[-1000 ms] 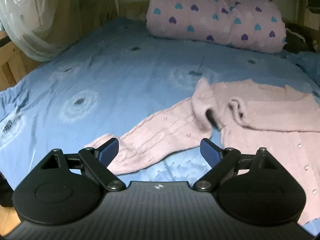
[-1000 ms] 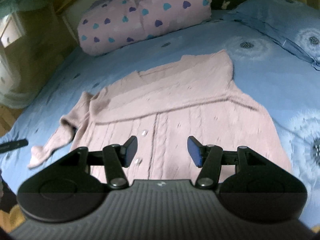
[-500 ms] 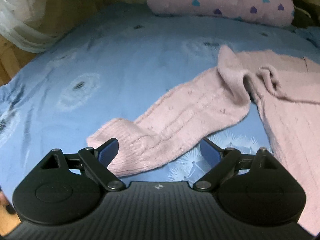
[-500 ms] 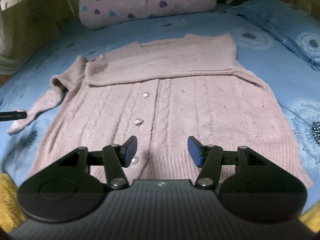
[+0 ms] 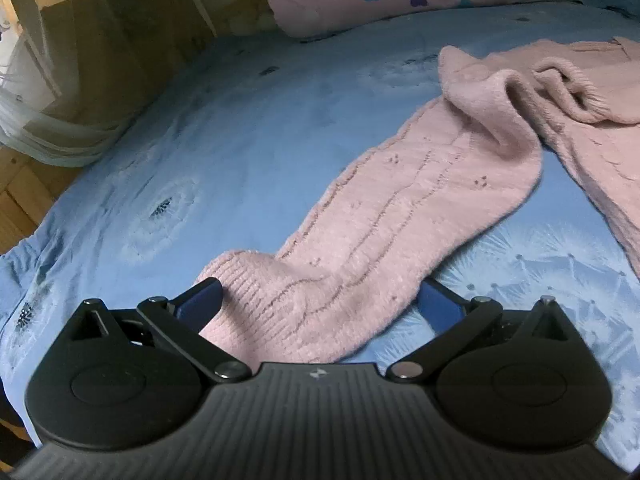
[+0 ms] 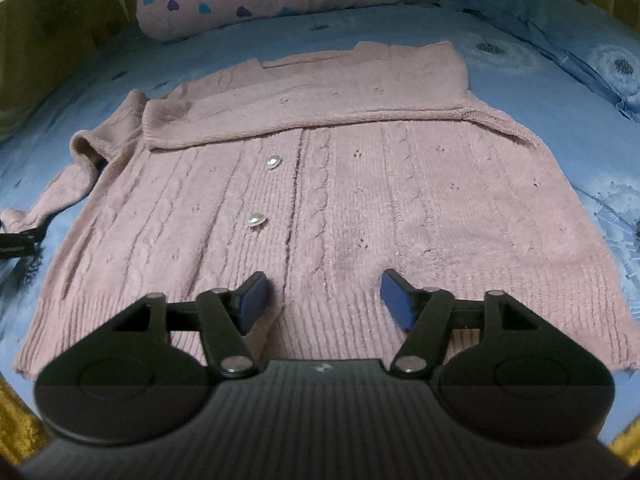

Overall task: Fold small clothes
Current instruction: 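Move the left gripper along the other sleeve to its cuff, then grasp the other sleeve cuff with the left gripper and lift it, then lay the held sleeve across the cardigan body and open the left gripper, then withdraw the left gripper from the folded sleeve, then pinch the folded sleeve cuff with the right gripper, adjust it, release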

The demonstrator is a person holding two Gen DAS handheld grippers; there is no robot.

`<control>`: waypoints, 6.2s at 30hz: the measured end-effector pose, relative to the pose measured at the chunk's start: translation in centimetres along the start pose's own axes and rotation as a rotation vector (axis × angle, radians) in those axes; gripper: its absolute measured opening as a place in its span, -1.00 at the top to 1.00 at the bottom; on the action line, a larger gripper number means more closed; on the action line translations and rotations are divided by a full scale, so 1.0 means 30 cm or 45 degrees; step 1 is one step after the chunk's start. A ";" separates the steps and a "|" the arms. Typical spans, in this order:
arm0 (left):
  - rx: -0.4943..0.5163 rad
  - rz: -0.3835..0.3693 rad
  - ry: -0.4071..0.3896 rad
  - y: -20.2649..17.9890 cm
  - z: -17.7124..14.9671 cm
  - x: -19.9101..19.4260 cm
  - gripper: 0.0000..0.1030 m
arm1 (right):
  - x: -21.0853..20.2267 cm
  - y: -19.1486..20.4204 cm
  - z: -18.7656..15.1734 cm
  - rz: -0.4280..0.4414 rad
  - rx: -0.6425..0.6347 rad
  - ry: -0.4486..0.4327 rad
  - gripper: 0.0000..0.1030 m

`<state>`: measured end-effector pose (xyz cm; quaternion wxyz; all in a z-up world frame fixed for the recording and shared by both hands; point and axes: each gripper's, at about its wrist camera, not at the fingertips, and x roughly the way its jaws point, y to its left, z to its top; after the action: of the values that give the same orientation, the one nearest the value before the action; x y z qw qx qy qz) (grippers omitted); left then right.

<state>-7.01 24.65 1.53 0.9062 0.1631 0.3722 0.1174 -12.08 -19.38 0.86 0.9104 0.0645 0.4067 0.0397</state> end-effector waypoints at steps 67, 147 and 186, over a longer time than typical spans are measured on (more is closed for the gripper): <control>-0.434 0.124 -0.402 0.254 0.327 -0.329 0.46 | -0.023 -0.034 0.101 0.168 -0.011 -0.044 -0.51; -0.235 -0.444 -0.001 -0.602 0.465 -0.047 -0.92 | 0.165 0.023 0.357 0.201 -0.238 -0.257 -0.51; -0.263 -0.417 0.074 -0.596 0.458 -0.014 -0.92 | 0.338 -0.246 0.452 -0.023 -0.085 -0.174 0.54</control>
<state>4.13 5.21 4.14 0.9140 0.0031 0.4056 0.0108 4.93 -26.56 1.25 0.9380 0.0330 0.3427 0.0405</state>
